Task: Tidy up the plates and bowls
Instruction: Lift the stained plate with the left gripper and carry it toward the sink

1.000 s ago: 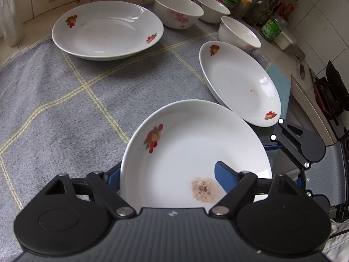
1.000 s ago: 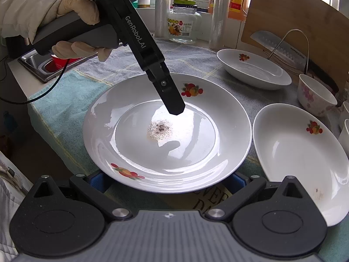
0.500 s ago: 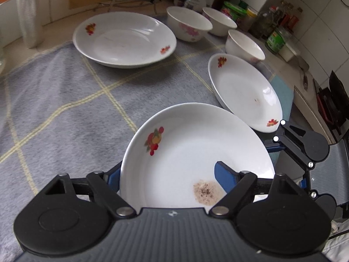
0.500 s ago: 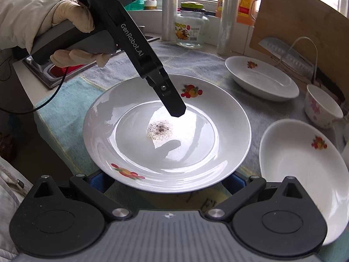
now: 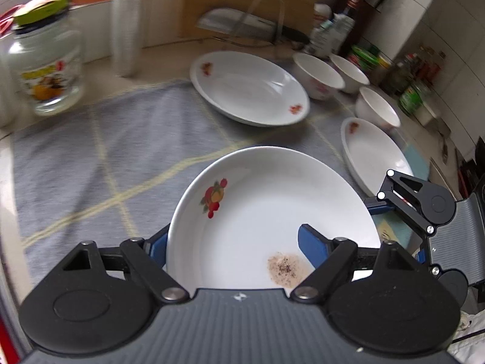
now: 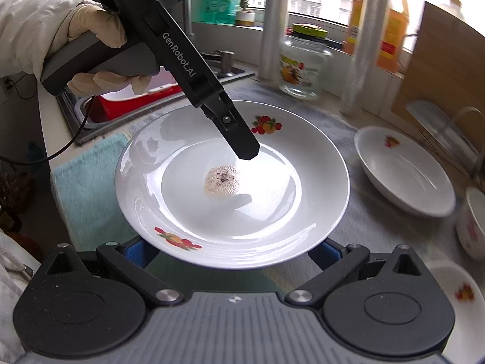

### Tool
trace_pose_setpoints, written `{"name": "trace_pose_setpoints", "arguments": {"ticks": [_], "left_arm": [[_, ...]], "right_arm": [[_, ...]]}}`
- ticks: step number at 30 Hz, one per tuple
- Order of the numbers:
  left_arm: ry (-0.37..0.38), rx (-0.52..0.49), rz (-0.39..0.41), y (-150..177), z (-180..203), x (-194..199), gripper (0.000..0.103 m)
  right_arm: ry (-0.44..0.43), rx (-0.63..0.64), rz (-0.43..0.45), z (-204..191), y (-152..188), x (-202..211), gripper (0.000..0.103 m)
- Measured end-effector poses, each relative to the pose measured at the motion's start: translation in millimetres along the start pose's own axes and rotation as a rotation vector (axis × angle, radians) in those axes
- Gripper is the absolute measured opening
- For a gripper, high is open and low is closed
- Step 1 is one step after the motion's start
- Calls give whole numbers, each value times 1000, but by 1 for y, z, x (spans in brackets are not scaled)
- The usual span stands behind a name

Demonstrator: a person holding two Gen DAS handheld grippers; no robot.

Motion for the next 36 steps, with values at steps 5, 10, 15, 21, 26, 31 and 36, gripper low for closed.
{"name": "trace_pose_setpoints", "arguments": {"ticks": [5, 10, 15, 21, 26, 31, 36], "left_arm": [[-34, 37, 14, 7, -33, 10, 84], [-58, 66, 20, 11, -62, 14, 84], [-67, 75, 21, 11, -81, 10, 84], [-63, 80, 21, 13, -96, 5, 84], [-57, 81, 16, 13, -101, -1, 84], [-54, 85, 14, 14, -103, -4, 84], [-56, 91, 8, 16, -105, -6, 84]], "right_arm": [[-34, 31, -2, -6, -23, -27, 103], [-57, 50, -6, -12, -41, -51, 103], [-69, 45, -19, -9, -52, -73, 103], [-66, 35, -36, -6, -56, -88, 103], [-66, 24, -48, -5, -55, -93, 103], [-62, 20, -55, -5, -56, -95, 103], [-62, 20, -59, -5, -57, -97, 103]]}}
Point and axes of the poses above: each gripper's, at about its wrist camera, not at the fingertips, and x roughly against the way its jaws point, z to its right, y to its underside, the point moved 2 cm from there along -x, roughly the way its jaws point, and after that the axes turned 12 degrees about -x, right-handed, at the moved point
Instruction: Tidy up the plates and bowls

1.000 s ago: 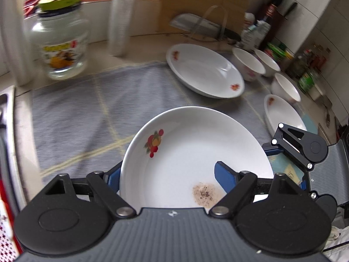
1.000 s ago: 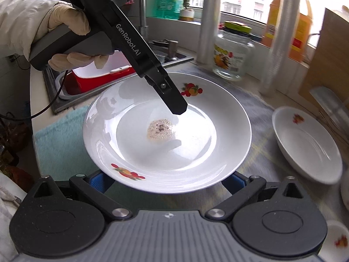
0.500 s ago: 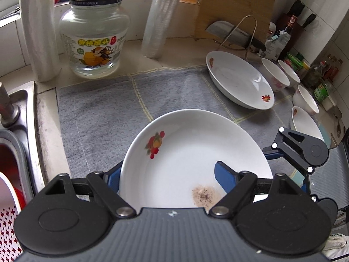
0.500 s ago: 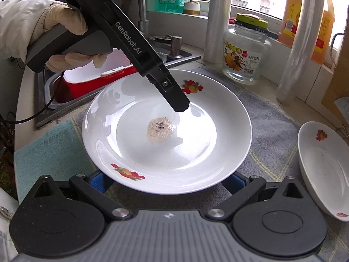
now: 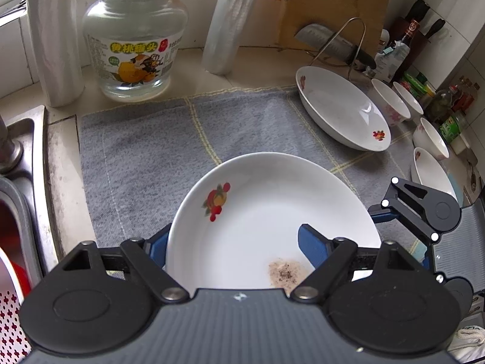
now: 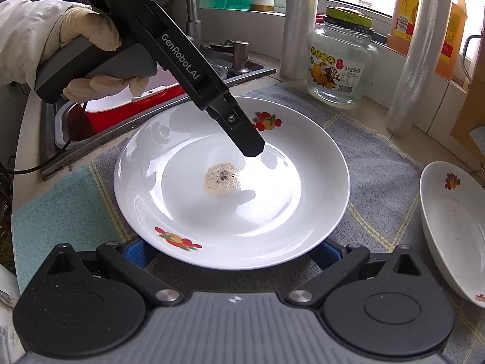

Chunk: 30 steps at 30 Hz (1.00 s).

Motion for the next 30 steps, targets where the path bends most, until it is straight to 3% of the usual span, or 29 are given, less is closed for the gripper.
{"name": "trace_pose_setpoints", "arguments": {"ticks": [10, 19, 30], "left_arm": [[-52, -18, 14, 4, 5, 5, 86], [-146, -58, 63, 8, 27, 33, 88], [-193, -130, 163, 18, 84, 63, 92]], "right_arm": [[7, 16, -8, -4, 2, 1, 103], [22, -63, 22, 4, 9, 37, 103], [165, -194, 108, 2, 27, 87, 103]]}}
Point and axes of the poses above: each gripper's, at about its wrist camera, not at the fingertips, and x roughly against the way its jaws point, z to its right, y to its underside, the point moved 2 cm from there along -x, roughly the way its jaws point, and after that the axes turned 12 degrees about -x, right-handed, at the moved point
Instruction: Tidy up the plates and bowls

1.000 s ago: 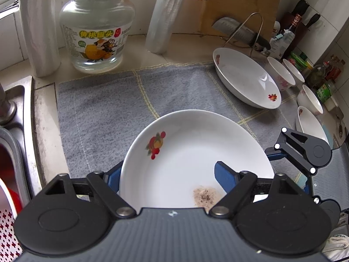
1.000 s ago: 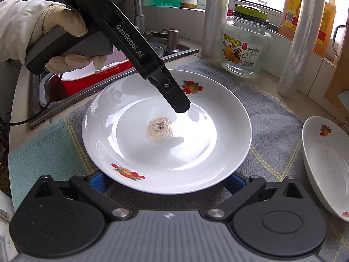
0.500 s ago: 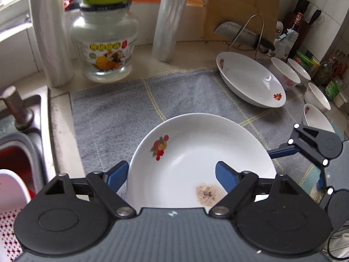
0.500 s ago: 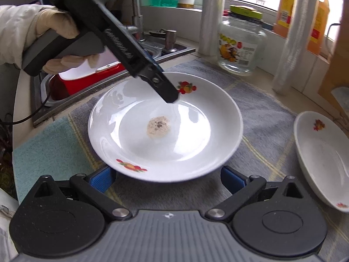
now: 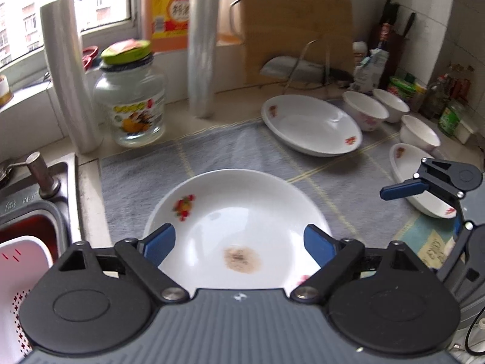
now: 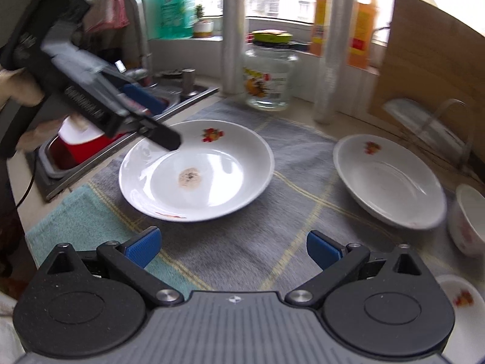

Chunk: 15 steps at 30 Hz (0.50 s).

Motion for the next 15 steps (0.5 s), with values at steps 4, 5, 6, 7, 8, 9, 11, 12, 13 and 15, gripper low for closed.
{"name": "trace_pose_setpoints", "arguments": {"ticks": [4, 5, 6, 7, 8, 9, 11, 12, 13, 15], "left_arm": [[-20, -11, 88, 2, 34, 13, 97], [-22, -8, 109, 3, 43, 16, 97], [-18, -6, 128, 3, 51, 18, 98], [-12, -3, 140, 3, 61, 18, 99], [-6, -7, 150, 2, 70, 18, 99], [-5, -18, 162, 1, 81, 17, 99], [-3, -38, 171, -4, 102, 12, 99], [7, -45, 171, -6, 111, 10, 99], [25, -51, 170, -8, 122, 6, 99], [61, -64, 156, -13, 141, -5, 99]], "right_arm": [[94, -65, 23, 11, 11, 19, 103], [116, -83, 32, 15, 14, 25, 103], [136, -101, 40, 20, 17, 31, 103], [154, -119, 47, 25, 21, 38, 103], [171, -140, 56, 31, 24, 45, 103], [189, -159, 63, 38, 27, 49, 103], [220, -198, 70, 53, 34, 60, 103], [235, -219, 73, 62, 40, 66, 103], [246, -239, 75, 71, 43, 72, 103], [259, -267, 78, 87, 52, 83, 103]]}}
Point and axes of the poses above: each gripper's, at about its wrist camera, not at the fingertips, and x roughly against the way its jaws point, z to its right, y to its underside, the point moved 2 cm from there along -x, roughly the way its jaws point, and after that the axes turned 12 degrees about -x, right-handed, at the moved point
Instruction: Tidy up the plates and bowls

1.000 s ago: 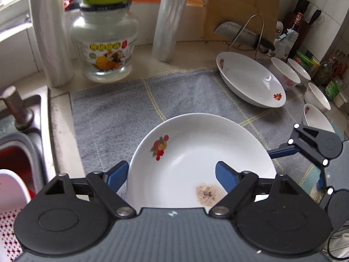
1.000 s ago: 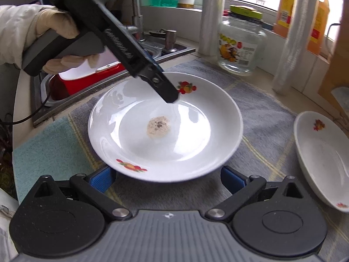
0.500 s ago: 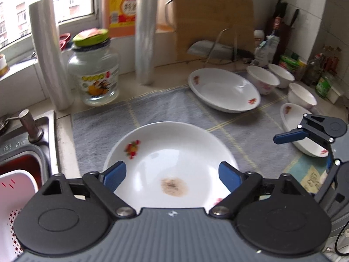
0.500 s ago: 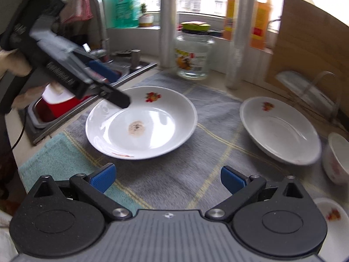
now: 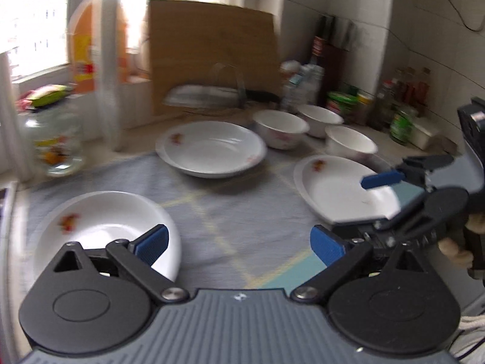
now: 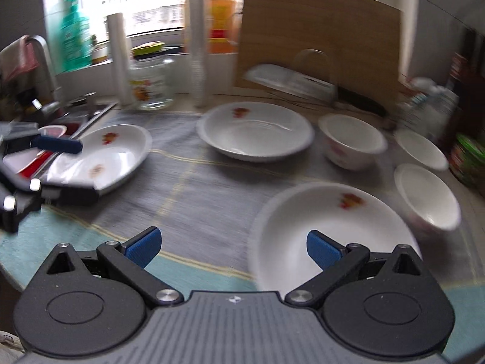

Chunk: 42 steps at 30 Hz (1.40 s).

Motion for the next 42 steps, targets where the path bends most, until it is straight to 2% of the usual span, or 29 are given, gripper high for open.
{"name": "trace_pose_setpoints", "arguments": {"ticks": [6, 14, 17, 27, 42], "left_arm": [[54, -52, -43, -12, 47, -36, 99], [82, -116, -121, -11, 91, -76, 99], [78, -142, -152, -10, 102, -90, 99], [100, -190, -195, -6, 121, -113, 99], [150, -246, -158, -16, 120, -132, 102]], "right_arm": [[51, -65, -5, 60, 5, 13, 103], [64, -156, -31, 128, 6, 12, 103], [40, -188, -69, 146, 8, 3, 103], [-51, -219, -163, 166, 8, -24, 103], [-141, -156, -216, 170, -13, -51, 103]]}}
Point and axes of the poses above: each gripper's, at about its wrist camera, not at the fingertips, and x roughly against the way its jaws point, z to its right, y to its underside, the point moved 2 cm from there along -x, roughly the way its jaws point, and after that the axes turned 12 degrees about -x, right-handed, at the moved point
